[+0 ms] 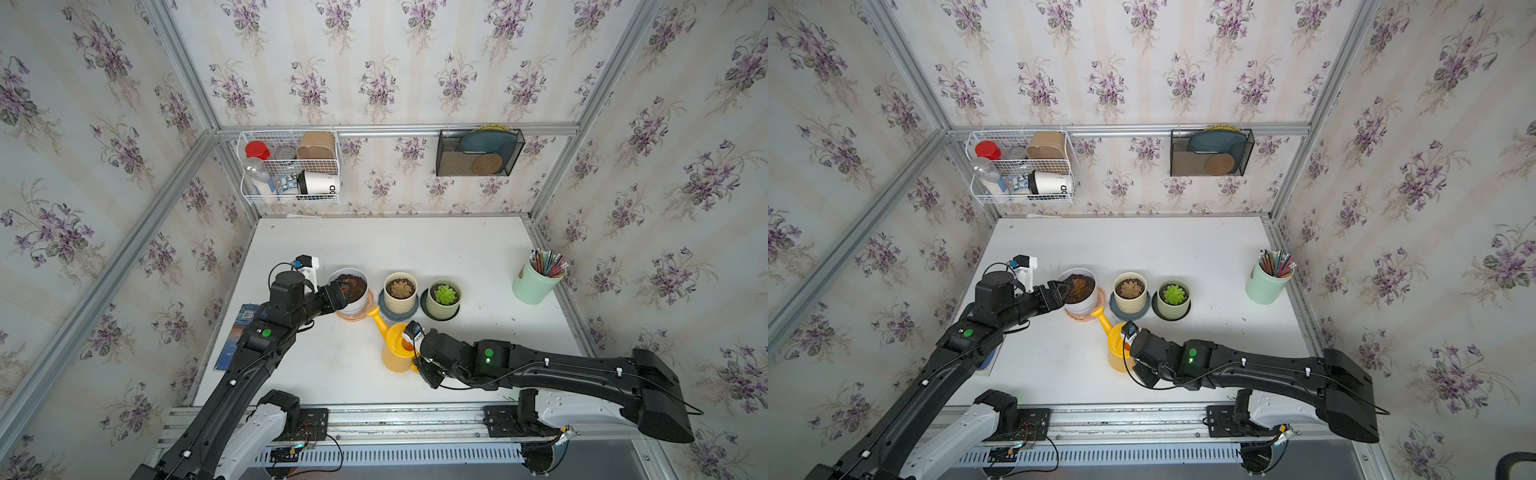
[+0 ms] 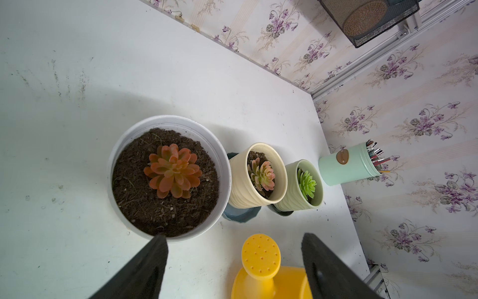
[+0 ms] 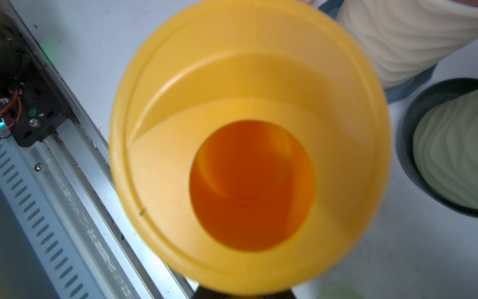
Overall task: Water the succulent around the soil edge
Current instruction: Adjust the watering can at the center of the board, then pick up the watering can from the center of the board.
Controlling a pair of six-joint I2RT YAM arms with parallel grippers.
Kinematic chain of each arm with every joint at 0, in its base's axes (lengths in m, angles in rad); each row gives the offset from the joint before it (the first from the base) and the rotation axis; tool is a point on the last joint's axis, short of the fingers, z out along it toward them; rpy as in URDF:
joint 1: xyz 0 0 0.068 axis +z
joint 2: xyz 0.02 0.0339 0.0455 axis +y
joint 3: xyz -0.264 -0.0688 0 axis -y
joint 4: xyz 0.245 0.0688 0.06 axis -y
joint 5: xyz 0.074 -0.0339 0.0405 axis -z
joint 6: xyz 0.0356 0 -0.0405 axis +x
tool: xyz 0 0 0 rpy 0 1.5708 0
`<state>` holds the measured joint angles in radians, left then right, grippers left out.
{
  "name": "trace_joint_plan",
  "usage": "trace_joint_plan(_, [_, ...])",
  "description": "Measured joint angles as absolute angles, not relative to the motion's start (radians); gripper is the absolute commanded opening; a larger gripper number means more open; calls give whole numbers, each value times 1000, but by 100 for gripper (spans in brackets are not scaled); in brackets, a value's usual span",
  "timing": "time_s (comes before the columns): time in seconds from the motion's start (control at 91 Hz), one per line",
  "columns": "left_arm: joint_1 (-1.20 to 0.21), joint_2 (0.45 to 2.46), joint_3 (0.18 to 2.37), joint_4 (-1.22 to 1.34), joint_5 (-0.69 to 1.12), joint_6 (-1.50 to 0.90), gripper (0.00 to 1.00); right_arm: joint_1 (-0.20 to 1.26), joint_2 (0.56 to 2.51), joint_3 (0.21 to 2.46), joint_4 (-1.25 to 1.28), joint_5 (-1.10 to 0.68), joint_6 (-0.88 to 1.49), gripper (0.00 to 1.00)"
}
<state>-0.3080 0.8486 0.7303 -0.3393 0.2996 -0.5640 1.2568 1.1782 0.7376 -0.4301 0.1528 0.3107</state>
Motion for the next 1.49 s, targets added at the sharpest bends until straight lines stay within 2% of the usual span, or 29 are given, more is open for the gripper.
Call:
trace_joint_plan(0.308, [-308,865,725,-333,295,-571,85,1258,1263,764,-436,140,278,0])
trace_joint_plan(0.483, [-308,865,725,-333,295,-571,85,1258,1276,736,-349,153,262,19])
trace_joint_plan(0.813, [-309,865,725,-333,297,-571,85,1260,1259,643,-171,154,266,41])
trace_joint_plan(1.22, [-308,864,725,-333,300,-571,85,1260,1135,463,15,165,340,40])
trace_joint_plan(1.494, [-309,868,725,-333,300,-572,85,1261,1129,366,173,167,372,37])
